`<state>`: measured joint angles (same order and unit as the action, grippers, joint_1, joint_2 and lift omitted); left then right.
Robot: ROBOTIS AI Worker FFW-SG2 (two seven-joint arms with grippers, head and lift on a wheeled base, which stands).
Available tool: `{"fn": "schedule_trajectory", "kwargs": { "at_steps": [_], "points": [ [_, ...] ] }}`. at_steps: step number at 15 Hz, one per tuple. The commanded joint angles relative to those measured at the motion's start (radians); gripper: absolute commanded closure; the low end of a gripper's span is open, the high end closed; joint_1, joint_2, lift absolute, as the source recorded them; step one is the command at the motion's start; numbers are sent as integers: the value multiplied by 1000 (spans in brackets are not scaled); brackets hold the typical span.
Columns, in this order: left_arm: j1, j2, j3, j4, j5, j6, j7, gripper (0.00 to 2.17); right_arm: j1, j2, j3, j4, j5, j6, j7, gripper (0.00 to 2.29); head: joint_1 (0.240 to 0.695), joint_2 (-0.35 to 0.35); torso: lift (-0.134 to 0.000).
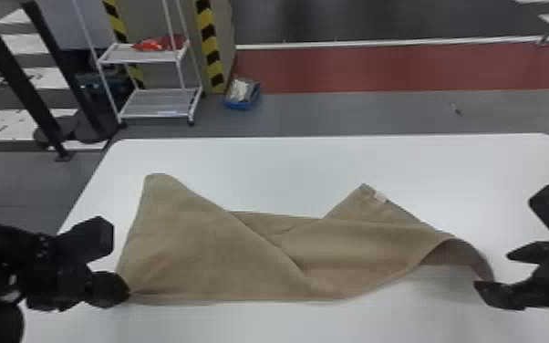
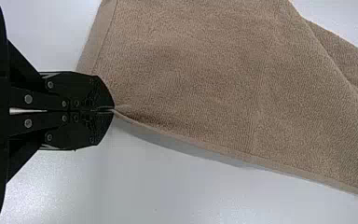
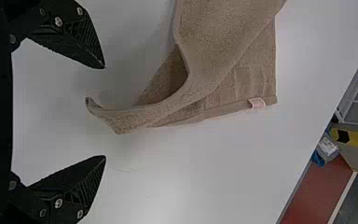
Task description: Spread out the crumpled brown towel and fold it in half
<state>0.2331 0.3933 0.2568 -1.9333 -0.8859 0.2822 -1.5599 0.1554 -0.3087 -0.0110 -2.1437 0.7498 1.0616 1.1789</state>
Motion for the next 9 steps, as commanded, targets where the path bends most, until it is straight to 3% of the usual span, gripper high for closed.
{"fn": "schedule_trajectory", "kwargs": {
  "at_steps": [1, 5, 7, 9],
  "points": [
    [14, -1, 9, -6, 4, -4, 0, 1254, -11, 7, 11, 11, 8, 5, -4, 292, 695, 107, -125],
    [45, -7, 33, -30, 7, -13, 0, 1254, -28, 7, 28, 50, 22, 2, -15, 589, 695, 114, -125],
    [54, -8, 38, -38, 7, -13, 0, 1254, -36, 16, 37, 65, 33, 2, -19, 920, 695, 115, -125],
    [63, -10, 52, -44, 10, -16, 0, 1254, -36, 14, 39, 65, 36, -4, -25, 1433, 695, 123, -125]
  ]
}}
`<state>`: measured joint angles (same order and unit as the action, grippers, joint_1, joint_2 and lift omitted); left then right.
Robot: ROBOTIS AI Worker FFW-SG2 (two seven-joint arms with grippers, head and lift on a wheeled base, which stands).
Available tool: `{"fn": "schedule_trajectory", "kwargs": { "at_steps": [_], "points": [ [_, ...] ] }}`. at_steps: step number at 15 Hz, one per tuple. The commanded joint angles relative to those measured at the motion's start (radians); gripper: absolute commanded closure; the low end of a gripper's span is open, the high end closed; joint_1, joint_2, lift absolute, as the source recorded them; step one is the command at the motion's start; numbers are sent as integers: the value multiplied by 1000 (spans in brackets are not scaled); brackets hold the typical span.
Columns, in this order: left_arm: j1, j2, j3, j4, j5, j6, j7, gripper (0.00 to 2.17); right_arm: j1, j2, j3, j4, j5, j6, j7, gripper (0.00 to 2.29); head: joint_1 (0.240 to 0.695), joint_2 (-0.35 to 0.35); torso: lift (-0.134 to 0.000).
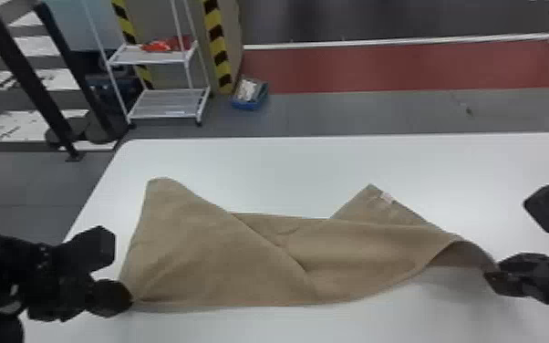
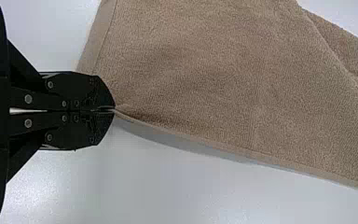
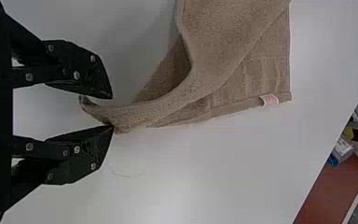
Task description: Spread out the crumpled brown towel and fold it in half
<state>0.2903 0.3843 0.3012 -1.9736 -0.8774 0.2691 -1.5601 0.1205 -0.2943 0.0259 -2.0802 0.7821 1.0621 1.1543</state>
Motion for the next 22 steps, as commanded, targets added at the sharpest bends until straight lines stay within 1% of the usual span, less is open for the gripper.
{"fn": "schedule_trajectory", "kwargs": {
  "at_steps": [1, 2, 3, 4, 5, 6, 7, 8, 9, 10, 11, 13, 14, 15, 16, 17, 18, 21, 22],
  "points": [
    [6, -1, 9, -4, 2, -3, 0, 1254, -1, 0, -1, 2, 9, -10, -4, 1497, 695, 125, -125],
    [6, -1, 12, -5, 3, -15, -1, 1254, 1, -2, -4, 2, 9, -20, -15, 1717, 695, 127, -125],
    [6, -1, 13, -10, 8, -21, -3, 1254, 5, -2, -9, 0, 9, -23, -36, 1808, 695, 127, -125],
    [6, -2, 19, -19, 28, -21, -6, 1366, 13, 0, -24, -14, 3, -53, -38, 1835, 695, 118, -125],
    [6, -9, 36, -33, 48, -21, -5, 1504, 22, 1, -49, -47, -10, -87, -38, 1926, 695, 112, -125],
    [6, -16, 62, -68, 74, -21, -1, 1531, 34, -2, -90, -97, -44, -121, -33, 1929, 695, 108, -125],
    [7, -27, 84, -105, 98, -21, -5, 1531, 36, -9, -127, -135, -78, -124, -27, 1929, 695, 104, -125],
    [7, -38, 113, -140, 146, -18, -5, 1544, 31, -25, -164, -166, -112, -124, -24, 1929, 695, 101, -125],
    [4, -47, 141, -171, 178, -9, 6, 1767, 19, -39, -189, -189, -132, -121, -22, 1929, 695, 96, -125],
    [-16, -61, 158, -197, 204, 6, 17, 1777, -1, -52, -201, -198, -147, -118, -22, 1929, 695, 71, -125],
    [-40, -68, 161, -214, 215, 34, 28, 1781, -27, -69, -219, -198, -165, -115, -22, 1929, 695, 59, -125],
    [-111, -71, 156, -234, 245, 135, 40, 1781, -87, -91, -221, -195, -175, -96, -30, 1929, 695, 38, -125],
    [-175, -90, 147, -234, 252, 187, 61, 1781, -124, -111, -235, -181, -184, -87, -42, 1929, 695, 29, -125],
    [-241, -104, 122, -234, 247, 215, 81, 1781, -174, -112, -233, -141, -187, -72, -54, 1929, 695, 21, -125],
    [-296, -105, 82, -226, 233, 243, 112, 1781, -222, -112, -228, -92, -187, -63, -68, 1929, 695, -2, -125],
    [-372, -111, 30, -191, 210, 273, 147, 1781, -291, -112, -219, -21, -185, -60, -79, 1929, 695, -20, -125],
    [-457, -116, -17, -126, 195, 304, 178, 1781, -363, -112, -212, 54, -185, -47, -93, 1929, 677, -35, -125],
    [-691, -134, -99, 117, 192, 307, 324, 1781, -575, -112, -195, 270, -182, -50, -146, 1929, 581, -78, -125],
    [-754, -137, -125, 188, 193, 310, 358, 1781, -639, -112, -182, 336, -178, -50, -157, 1929, 526, -91, -125]
  ]
}}
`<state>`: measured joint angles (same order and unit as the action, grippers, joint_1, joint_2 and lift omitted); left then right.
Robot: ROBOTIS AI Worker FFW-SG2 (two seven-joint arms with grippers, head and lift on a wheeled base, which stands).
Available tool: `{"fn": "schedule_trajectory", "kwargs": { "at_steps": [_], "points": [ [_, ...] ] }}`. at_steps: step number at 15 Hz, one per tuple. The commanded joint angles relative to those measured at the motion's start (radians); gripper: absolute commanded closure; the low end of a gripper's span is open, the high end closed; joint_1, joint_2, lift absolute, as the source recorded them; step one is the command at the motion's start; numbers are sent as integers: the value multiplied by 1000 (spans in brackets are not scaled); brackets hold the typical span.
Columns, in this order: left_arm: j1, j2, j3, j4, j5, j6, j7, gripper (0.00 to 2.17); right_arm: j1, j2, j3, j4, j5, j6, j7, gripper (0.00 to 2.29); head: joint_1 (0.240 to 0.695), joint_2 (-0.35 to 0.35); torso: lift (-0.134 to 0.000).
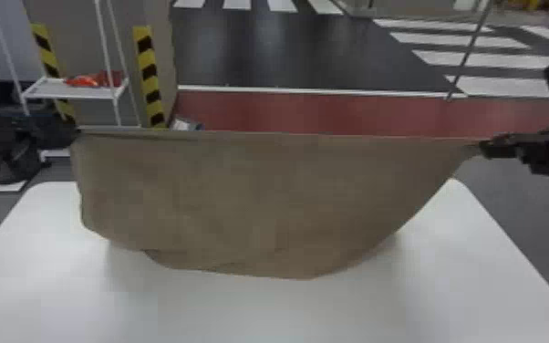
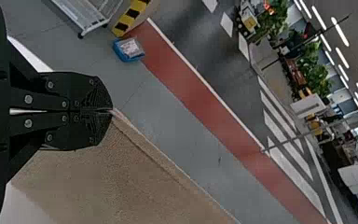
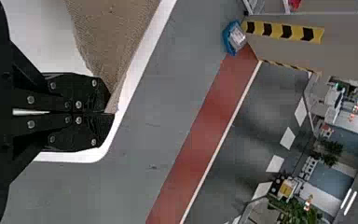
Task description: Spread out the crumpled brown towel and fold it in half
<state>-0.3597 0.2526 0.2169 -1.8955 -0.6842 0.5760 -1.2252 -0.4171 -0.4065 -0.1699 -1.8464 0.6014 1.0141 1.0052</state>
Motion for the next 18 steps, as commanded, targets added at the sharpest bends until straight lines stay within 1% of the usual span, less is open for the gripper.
{"fn": "schedule_trajectory", "kwargs": {
  "at_steps": [1, 2, 3, 4, 5, 6, 7, 8, 9, 10, 11, 12, 13, 14, 15, 16, 17, 18],
  "points": [
    [-174, -18, -63, 185, -3, 6, 58, 1781, -167, 0, 27, 159, 4, -2, -28, 1929, 501, -97, -125],
    [-229, -29, -82, 233, -8, 15, 101, 1781, -221, 0, 32, 194, 6, -2, -37, 1929, 474, -103, -125],
    [-265, -36, -88, 253, -8, 22, 127, 1781, -261, -3, 33, 211, 3, -2, -45, 1929, 448, -108, -125],
    [-295, -45, -94, 260, -20, 25, 138, 1781, -307, -20, 32, 225, -5, 4, -45, 1929, 426, -111, -125],
    [-295, -49, -94, 253, -20, 37, 141, 1781, -338, -38, 30, 230, -19, 10, -45, 1929, 376, -117, -125],
    [-289, -49, -91, 225, -20, 58, 141, 1781, -339, -61, 23, 228, -40, 22, -42, 1929, 351, -122, -125],
    [-257, -49, -83, 179, -12, 74, 138, 1781, -305, -97, 0, 190, -77, 50, -25, 1929, 334, -127, -125],
    [-176, -45, -59, 93, 3, 74, 130, 1781, -206, -138, -37, 108, -115, 53, -8, 1929, 321, -134, -125],
    [-73, -36, -33, -2, 23, 74, 127, 1781, -81, -163, -91, 12, -143, 53, 7, 1929, 316, -140, -125],
    [64, -33, 10, -108, 51, 61, 128, 1781, 84, -167, -180, -94, -173, 34, 29, 1929, 334, -153, -125],
    [194, -35, 53, -188, 74, 22, 136, 1781, 253, -150, -272, -178, -200, -55, 41, 1929, 365, -160, -125],
    [298, -38, 88, -221, 91, -70, 144, 1781, 368, -106, -323, -225, -206, -153, 47, 1929, 409, -166, -125],
    [403, -49, 128, -243, 115, -156, 159, 1781, 480, -49, -372, -263, -206, -269, 56, 1929, 461, -172, -125],
    [495, -50, 159, -261, 140, -218, 164, 1781, 583, -11, -404, -298, -207, -364, 66, 1929, 516, -175, -125],
    [582, -62, 191, -264, 161, -301, 158, 1781, 669, 18, -430, -315, -207, -447, 79, 1929, 615, -170, -125],
    [647, -62, 206, -263, 161, -359, 150, 1781, 756, 48, -451, -336, -212, -536, 89, 1929, 669, -168, -125],
    [705, -61, 231, -264, 161, -417, 130, 1781, 814, 74, -479, -349, -241, -598, 119, 1929, 695, -167, -125],
    [740, -61, 257, -281, 164, -439, 95, 1781, 850, 84, -499, -356, -265, -625, 154, 1929, 695, -165, -125]
  ]
}}
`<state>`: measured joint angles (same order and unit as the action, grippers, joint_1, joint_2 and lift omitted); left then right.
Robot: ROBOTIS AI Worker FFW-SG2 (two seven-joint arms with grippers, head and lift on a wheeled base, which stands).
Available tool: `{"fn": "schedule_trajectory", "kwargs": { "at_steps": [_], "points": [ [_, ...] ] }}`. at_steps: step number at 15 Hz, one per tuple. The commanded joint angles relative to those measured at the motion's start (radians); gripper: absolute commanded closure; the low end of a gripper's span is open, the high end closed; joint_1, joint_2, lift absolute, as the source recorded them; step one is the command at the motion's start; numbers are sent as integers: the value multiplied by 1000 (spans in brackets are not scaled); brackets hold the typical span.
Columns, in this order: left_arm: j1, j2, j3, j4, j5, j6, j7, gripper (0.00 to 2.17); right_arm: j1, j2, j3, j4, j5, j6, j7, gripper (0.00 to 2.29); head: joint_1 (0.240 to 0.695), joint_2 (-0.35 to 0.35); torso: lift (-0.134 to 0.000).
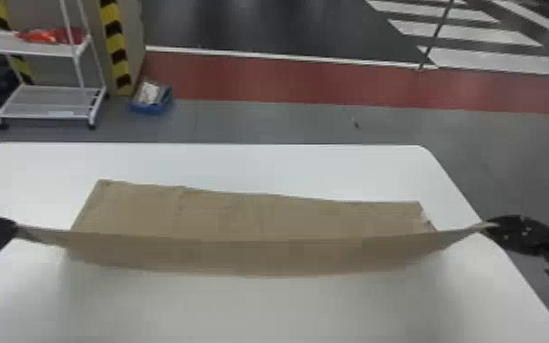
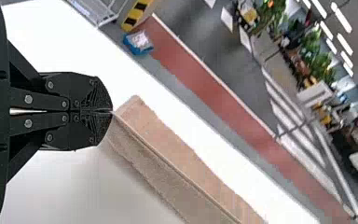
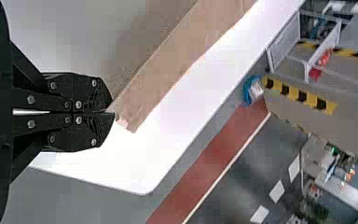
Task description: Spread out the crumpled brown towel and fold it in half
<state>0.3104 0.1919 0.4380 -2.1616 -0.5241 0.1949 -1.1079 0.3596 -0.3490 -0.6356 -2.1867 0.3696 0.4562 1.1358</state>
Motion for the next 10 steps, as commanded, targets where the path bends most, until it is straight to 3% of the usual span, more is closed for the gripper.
{"fn": "schedule_trajectory", "kwargs": {
  "at_steps": [1, 4, 6, 7, 10],
  "points": [
    [93, 0, 71, -41, 15, -57, -81, 1781, 102, 35, -49, -21, -47, -119, 68, 1929, 695, -161, -125],
    [118, 9, 117, -96, 12, -54, -159, 1781, 121, 42, -55, -10, -43, -141, 99, 1929, 695, -134, -125],
    [111, 6, 93, -123, -21, -27, -182, 1781, 81, 42, -35, 16, -24, -116, 104, 1929, 695, -124, -125],
    [75, 6, 61, -121, -57, -11, -193, 1781, 35, 38, -22, 44, 0, -79, 110, 1929, 695, -127, -125],
    [-96, 27, -87, -32, -197, 65, -224, 1781, -94, -19, 54, 169, 89, -9, 139, 1929, 695, -154, -125]
  ]
}}
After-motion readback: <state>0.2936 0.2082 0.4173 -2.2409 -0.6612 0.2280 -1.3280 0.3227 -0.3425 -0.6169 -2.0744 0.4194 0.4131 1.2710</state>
